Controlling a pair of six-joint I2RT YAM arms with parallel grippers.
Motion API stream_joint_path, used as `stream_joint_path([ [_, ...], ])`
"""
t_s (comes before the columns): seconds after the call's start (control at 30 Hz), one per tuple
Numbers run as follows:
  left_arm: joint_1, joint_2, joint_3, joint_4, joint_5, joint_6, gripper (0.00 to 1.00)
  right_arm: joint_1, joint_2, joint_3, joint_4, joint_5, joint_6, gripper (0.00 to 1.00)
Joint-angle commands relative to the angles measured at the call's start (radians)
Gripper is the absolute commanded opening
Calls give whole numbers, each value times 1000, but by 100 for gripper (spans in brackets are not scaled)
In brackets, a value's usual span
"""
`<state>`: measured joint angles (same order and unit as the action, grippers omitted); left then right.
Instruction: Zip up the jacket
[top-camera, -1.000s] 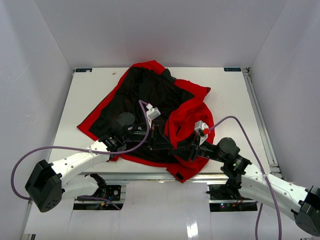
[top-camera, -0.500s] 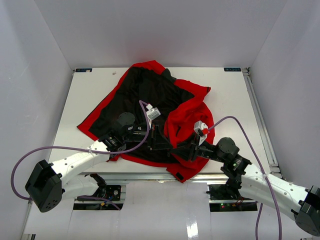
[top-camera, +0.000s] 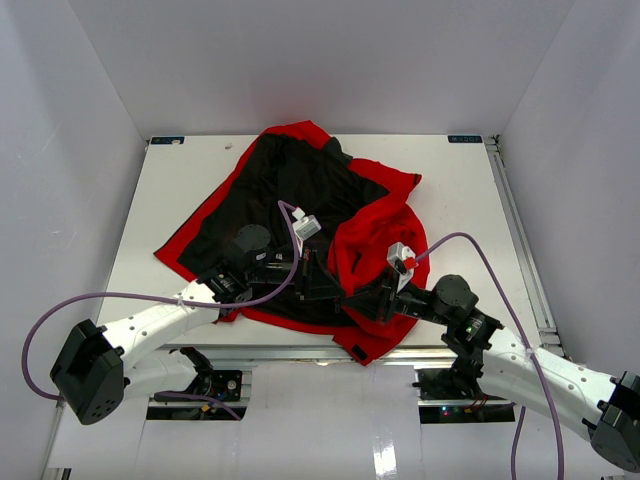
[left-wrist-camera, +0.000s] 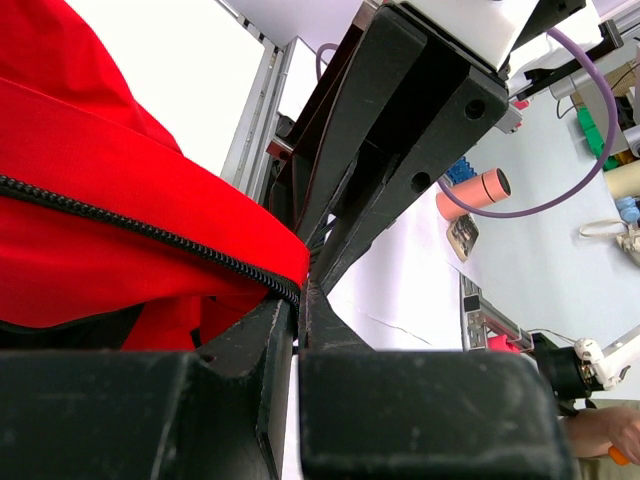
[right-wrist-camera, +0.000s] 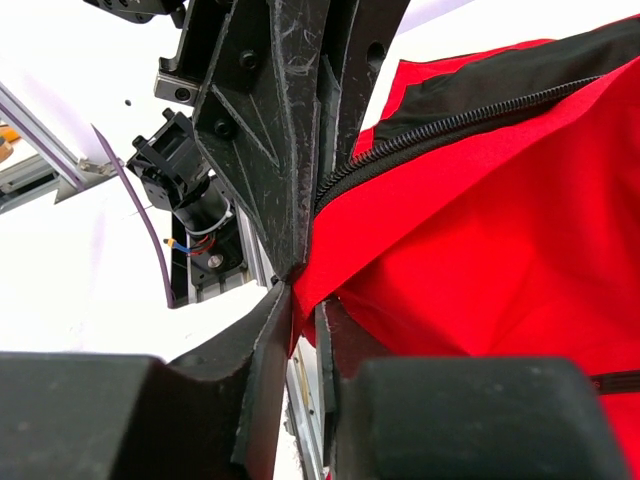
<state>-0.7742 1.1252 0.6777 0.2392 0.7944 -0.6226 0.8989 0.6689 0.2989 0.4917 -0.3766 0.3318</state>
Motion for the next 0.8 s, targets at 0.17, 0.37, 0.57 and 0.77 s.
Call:
stream_joint_path([
  [0.17, 3, -16, 14, 21, 14, -2, 0, 1, 8, 31, -10, -24, -11, 23],
  [0.37, 3, -17, 14, 20, 14, -2, 0, 1, 23, 32, -11, -25, -5, 25],
  [0.57, 3, -17, 11, 23, 16, -3, 0, 1, 22, 31, -11, -17, -7, 17],
  [0.77, 4, -19, 13, 14, -1, 3, 4, 1, 4, 23, -2, 4, -13, 8],
])
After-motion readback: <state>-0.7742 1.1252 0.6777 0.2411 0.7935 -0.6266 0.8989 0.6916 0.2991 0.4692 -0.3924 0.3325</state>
